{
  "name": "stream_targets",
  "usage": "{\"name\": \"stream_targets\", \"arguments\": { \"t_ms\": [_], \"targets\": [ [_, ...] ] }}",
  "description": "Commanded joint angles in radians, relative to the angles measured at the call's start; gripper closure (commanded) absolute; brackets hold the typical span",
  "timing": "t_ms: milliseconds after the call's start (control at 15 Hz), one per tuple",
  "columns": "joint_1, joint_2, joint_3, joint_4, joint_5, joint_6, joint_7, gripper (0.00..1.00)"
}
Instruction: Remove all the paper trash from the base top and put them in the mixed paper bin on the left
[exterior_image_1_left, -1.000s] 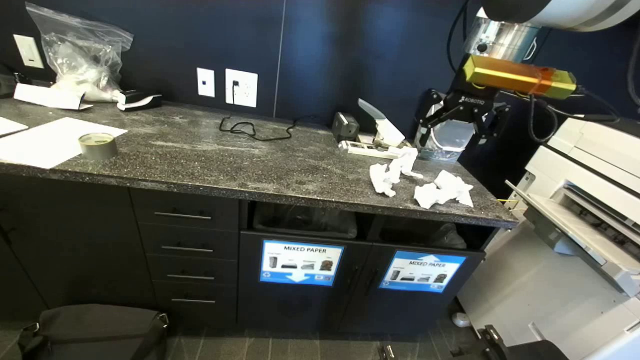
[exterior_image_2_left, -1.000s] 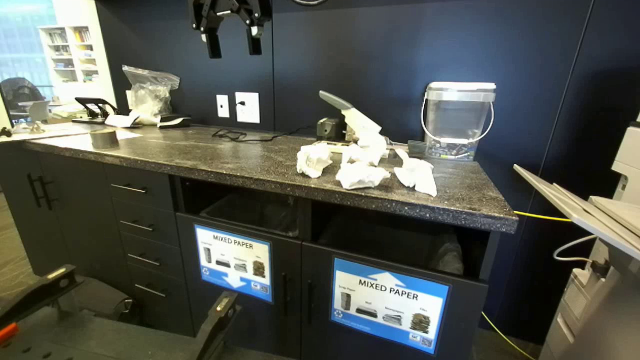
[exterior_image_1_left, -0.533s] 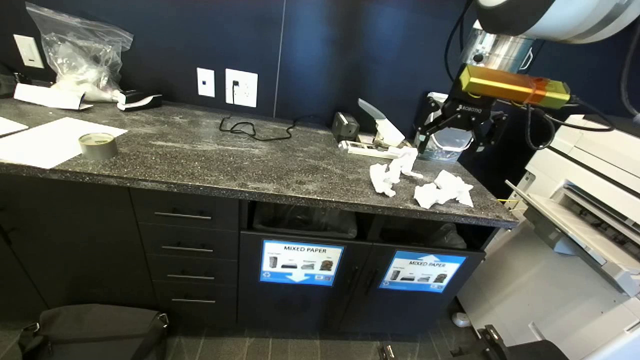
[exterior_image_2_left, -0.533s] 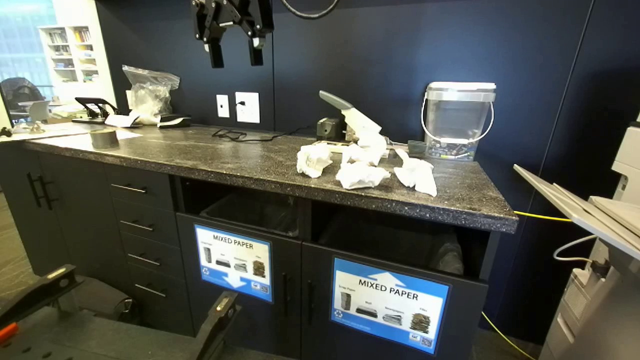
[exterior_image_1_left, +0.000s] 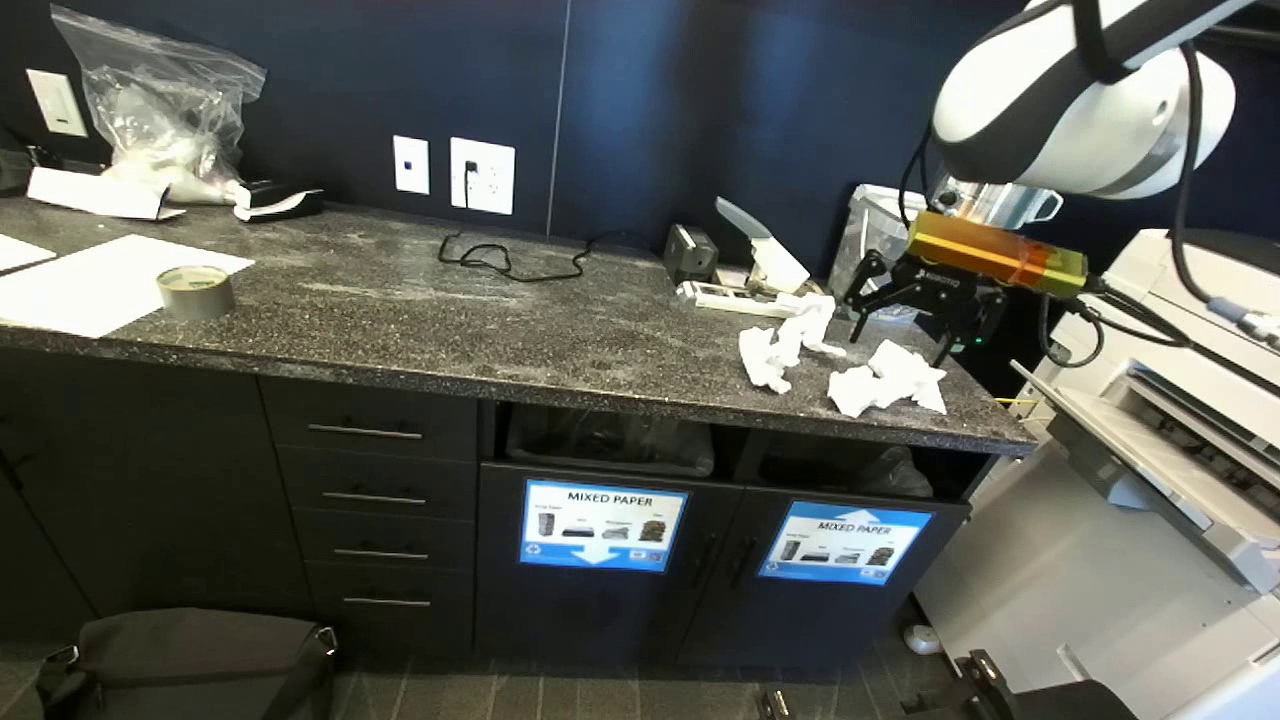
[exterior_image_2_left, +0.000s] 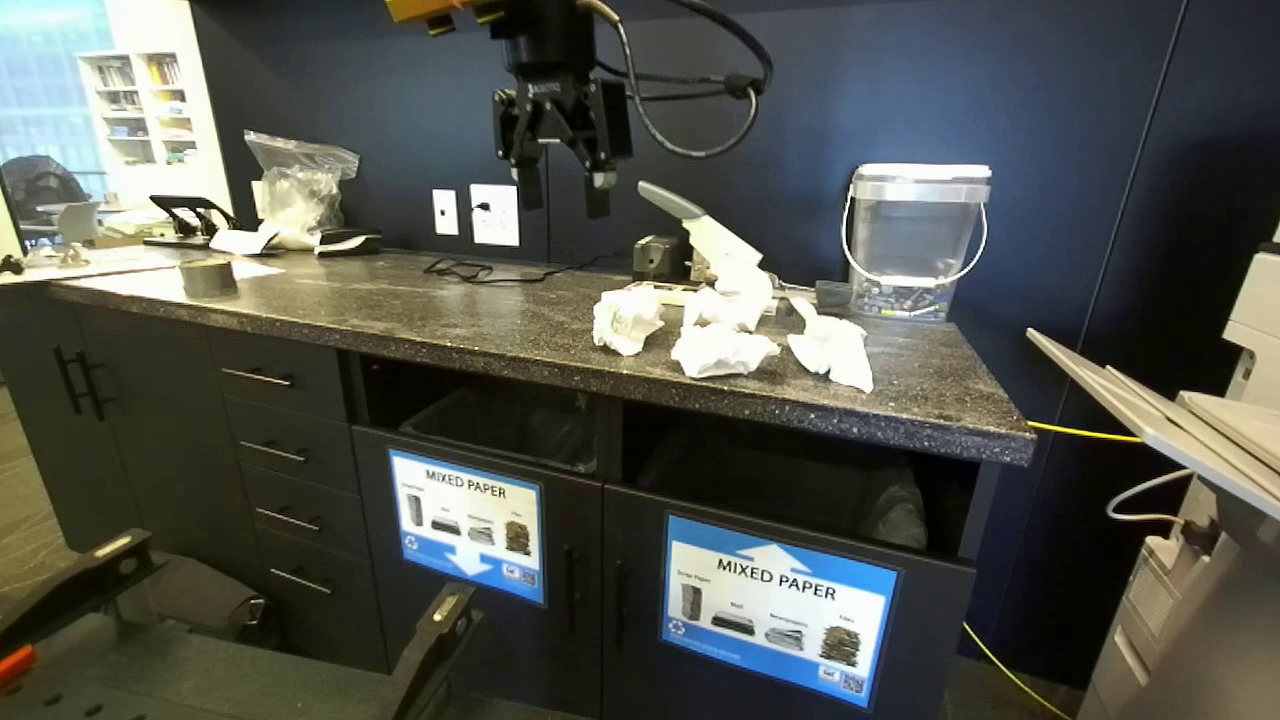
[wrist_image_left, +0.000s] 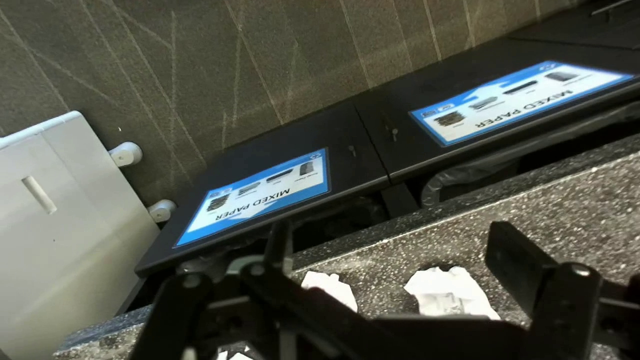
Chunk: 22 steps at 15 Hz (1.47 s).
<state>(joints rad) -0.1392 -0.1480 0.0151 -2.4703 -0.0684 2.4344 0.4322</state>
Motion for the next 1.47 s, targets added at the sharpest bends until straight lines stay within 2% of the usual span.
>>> {"name": "stream_targets", "arguments": {
  "t_ms": [0,200,733,1133,1400],
  "targets": [
    [-0.018,0.142,-0.042,0.08,-0.031,0.094,0.067,0.0],
    [-0.011,0.262,-0.089,0.159,-0.021,0.141,0.099,0.0],
    [0.027,0.563,-0.182,0.452,0.086,0.142,0.188,0.0],
    [0.059,0.726,-0.23,0.63,0.113,0.109,0.28,0.0],
    [0.062,0.793,-0.241,0.696,0.121,0.076,0.316,0.0]
  ]
}}
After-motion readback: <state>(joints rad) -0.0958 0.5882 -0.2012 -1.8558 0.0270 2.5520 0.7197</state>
